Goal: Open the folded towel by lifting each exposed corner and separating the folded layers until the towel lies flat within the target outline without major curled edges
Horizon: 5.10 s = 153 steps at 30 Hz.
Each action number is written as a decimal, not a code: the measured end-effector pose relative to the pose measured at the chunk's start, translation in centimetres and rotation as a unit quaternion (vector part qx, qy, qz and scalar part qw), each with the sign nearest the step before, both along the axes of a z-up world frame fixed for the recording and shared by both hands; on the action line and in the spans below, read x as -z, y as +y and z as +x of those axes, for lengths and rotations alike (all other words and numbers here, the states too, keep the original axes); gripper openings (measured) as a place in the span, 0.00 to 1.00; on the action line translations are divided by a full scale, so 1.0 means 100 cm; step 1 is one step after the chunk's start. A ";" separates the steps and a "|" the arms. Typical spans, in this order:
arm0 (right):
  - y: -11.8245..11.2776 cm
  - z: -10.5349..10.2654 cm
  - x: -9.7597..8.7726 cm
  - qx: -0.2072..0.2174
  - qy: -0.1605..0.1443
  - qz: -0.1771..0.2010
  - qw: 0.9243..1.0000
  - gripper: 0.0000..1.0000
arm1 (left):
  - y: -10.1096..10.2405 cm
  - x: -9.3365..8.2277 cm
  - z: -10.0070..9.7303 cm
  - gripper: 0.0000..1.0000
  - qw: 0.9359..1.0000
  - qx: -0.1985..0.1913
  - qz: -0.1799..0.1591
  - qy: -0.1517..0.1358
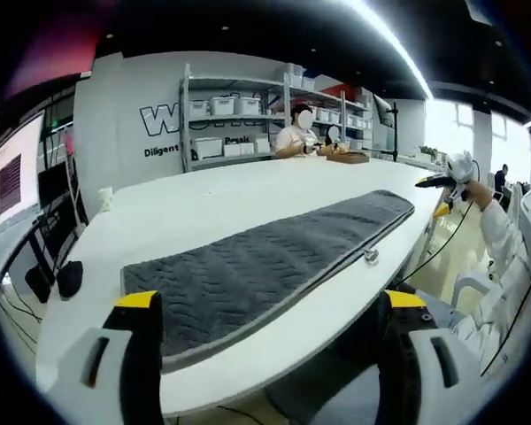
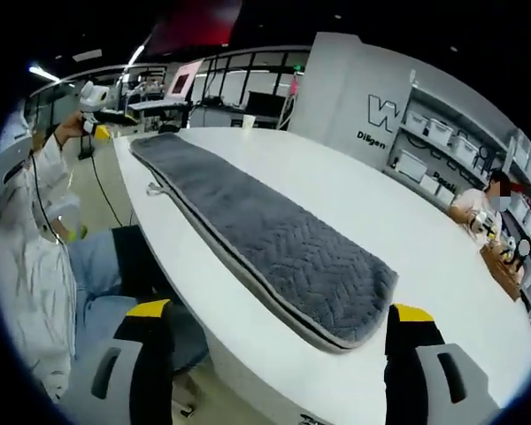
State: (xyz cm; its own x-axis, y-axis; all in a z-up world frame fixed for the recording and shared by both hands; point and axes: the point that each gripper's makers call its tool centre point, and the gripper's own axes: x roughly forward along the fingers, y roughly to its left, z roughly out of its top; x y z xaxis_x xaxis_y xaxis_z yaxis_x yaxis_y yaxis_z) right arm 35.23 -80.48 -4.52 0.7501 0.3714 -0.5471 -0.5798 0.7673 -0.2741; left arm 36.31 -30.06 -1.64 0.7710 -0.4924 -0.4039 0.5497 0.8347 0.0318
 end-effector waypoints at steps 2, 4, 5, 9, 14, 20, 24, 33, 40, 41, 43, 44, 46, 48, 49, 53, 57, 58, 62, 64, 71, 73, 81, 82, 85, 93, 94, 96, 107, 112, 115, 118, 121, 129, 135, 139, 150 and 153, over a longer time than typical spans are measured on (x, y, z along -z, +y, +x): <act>-0.003 0.002 0.000 -0.004 -0.005 -0.013 1.000 0.99 | -0.005 0.002 -0.001 0.99 1.000 0.008 -0.002 0.003; -0.009 0.007 -0.001 -0.001 -0.007 -0.019 1.000 0.90 | -0.011 0.008 -0.003 0.99 1.000 0.021 -0.005 0.013; -0.012 0.010 -0.002 0.003 -0.008 -0.017 1.000 0.86 | -0.013 0.011 -0.004 0.99 0.999 0.027 -0.002 0.020; -0.026 0.022 -0.004 0.019 -0.021 -0.030 0.999 0.70 | -0.021 0.018 -0.004 0.99 0.999 0.036 -0.004 0.027; -0.037 0.035 0.007 0.022 -0.011 -0.073 0.997 0.54 | -0.028 0.022 -0.005 0.99 0.998 0.043 -0.011 0.034; -0.043 0.045 0.025 0.025 0.004 -0.101 0.995 0.49 | -0.030 0.023 -0.006 0.98 0.998 0.044 -0.015 0.038; -0.040 0.048 0.029 0.021 0.005 -0.095 0.995 0.44 | -0.028 0.024 -0.007 0.98 0.998 0.040 -0.019 0.040; -0.026 0.044 0.034 -0.016 0.008 -0.116 0.993 0.28 | -0.027 0.022 -0.011 0.97 0.998 0.041 -0.013 0.041; -0.012 0.035 0.046 -0.061 0.031 -0.097 0.993 0.00 | -0.028 0.020 -0.010 0.96 0.998 0.043 -0.021 0.041; -0.013 0.036 0.047 -0.059 0.031 -0.095 0.993 0.00 | -0.029 0.021 -0.010 0.97 0.998 0.043 -0.021 0.041; -0.013 0.036 0.046 -0.058 0.032 -0.087 0.994 0.00 | -0.029 0.021 -0.010 0.97 0.998 0.045 -0.023 0.042; -0.012 0.035 0.047 -0.059 0.034 -0.086 0.994 0.00 | -0.030 0.021 -0.010 0.97 0.998 0.045 -0.025 0.042; -0.012 0.036 0.046 -0.061 0.033 -0.086 0.994 0.00 | -0.029 0.021 -0.010 0.97 0.998 0.045 -0.028 0.042; -0.013 0.036 0.045 -0.061 0.035 -0.083 0.994 0.00 | -0.029 0.020 -0.010 0.97 0.998 0.043 -0.029 0.042; -0.013 0.036 0.045 -0.060 0.035 -0.081 0.994 0.00 | -0.028 0.020 -0.010 0.96 0.998 0.042 -0.030 0.040; -0.013 0.039 0.039 -0.054 0.028 -0.077 0.995 0.00 | -0.028 0.019 -0.010 0.96 0.998 0.041 -0.031 0.040; -0.013 0.046 0.022 -0.040 0.002 -0.071 0.997 0.00 | -0.027 0.018 -0.011 0.96 0.998 0.041 -0.032 0.039; -0.012 0.050 0.014 -0.036 -0.012 -0.069 0.997 0.00 | -0.027 0.018 -0.011 0.96 0.998 0.041 -0.032 0.039; -0.009 0.062 -0.006 -0.023 -0.034 -0.051 0.998 0.00 | -0.024 0.017 -0.011 0.96 0.998 0.040 -0.029 0.038; -0.006 0.066 -0.012 -0.023 -0.033 -0.046 0.998 0.00 | -0.023 0.016 -0.011 0.96 0.998 0.039 -0.029 0.036; -0.001 0.081 -0.017 -0.020 -0.030 -0.052 0.998 0.00 | -0.018 0.014 -0.010 0.96 0.998 0.037 -0.031 0.032; 0.000 0.086 -0.021 -0.018 -0.035 -0.051 0.998 0.00 | -0.017 0.014 -0.010 0.96 0.998 0.036 -0.031 0.032; -0.003 0.126 -0.038 0.012 -0.059 -0.062 0.996 0.00 | -0.015 0.014 -0.008 0.96 0.998 0.036 -0.027 0.032; -0.003 0.131 -0.039 0.014 -0.060 -0.064 0.996 0.00 | -0.015 0.014 -0.007 0.96 0.999 0.035 -0.027 0.032; 0.000 0.143 -0.042 0.016 -0.064 -0.072 0.995 0.00 | -0.015 0.012 -0.003 0.96 0.999 0.035 -0.026 0.029; 0.000 0.177 -0.042 0.033 -0.064 -0.079 0.994 0.00 | -0.007 0.011 0.007 0.96 0.999 0.028 -0.027 0.027; -0.001 0.181 -0.040 0.036 -0.062 -0.080 0.994 0.00 | -0.006 0.011 0.007 0.96 0.999 0.028 -0.028 0.027; -0.003 0.191 -0.031 0.041 -0.052 -0.093 0.993 0.00 | -0.007 0.013 0.008 0.95 0.999 0.028 -0.028 0.028; -0.006 0.219 0.020 0.052 0.003 -0.141 0.989 0.00 | -0.004 0.015 0.010 0.95 0.999 0.025 -0.030 0.034; -0.005 0.215 0.042 0.051 0.033 -0.146 0.987 0.00 | -0.001 0.017 0.012 0.95 0.999 0.015 -0.028 0.034; -0.009 0.214 0.035 0.068 0.017 -0.140 0.988 0.09 | -0.004 0.018 0.012 0.95 0.999 0.019 -0.029 0.036; -0.019 0.212 0.021 0.101 -0.003 -0.140 0.985 0.28 | -0.005 0.019 0.016 0.95 0.999 0.019 -0.030 0.037; -0.024 0.207 0.010 0.115 -0.009 -0.125 0.985 0.48 | -0.003 0.020 0.021 0.94 0.999 0.012 -0.022 0.037; -0.024 0.173 -0.003 0.120 -0.012 -0.100 0.988 0.79 | 0.007 0.018 0.034 0.88 0.999 -0.017 -0.015 0.023; -0.015 0.141 -0.014 0.105 -0.017 -0.079 0.991 0.92 | 0.016 0.027 0.044 0.81 0.999 -0.037 0.011 0.021; -0.011 0.122 -0.019 0.101 -0.023 -0.071 0.992 0.99 | 0.019 0.030 0.048 0.72 0.999 -0.046 0.023 0.017; -0.010 0.087 -0.020 0.092 -0.029 -0.070 0.993 0.99 | 0.032 0.049 0.062 0.33 0.992 -0.071 0.099 0.012; -0.014 0.086 -0.020 0.095 -0.031 -0.066 0.993 0.99 | 0.031 0.053 0.063 0.22 0.992 -0.070 0.109 0.012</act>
State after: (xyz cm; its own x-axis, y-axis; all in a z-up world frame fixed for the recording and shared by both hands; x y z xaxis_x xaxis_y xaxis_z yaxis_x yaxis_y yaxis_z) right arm 43.84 -81.87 -2.52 0.8336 0.1479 -0.5322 -0.4064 0.8167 -0.4097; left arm 42.63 -26.93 -6.94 0.8143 -0.2802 -0.5083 0.4315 0.8780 0.2073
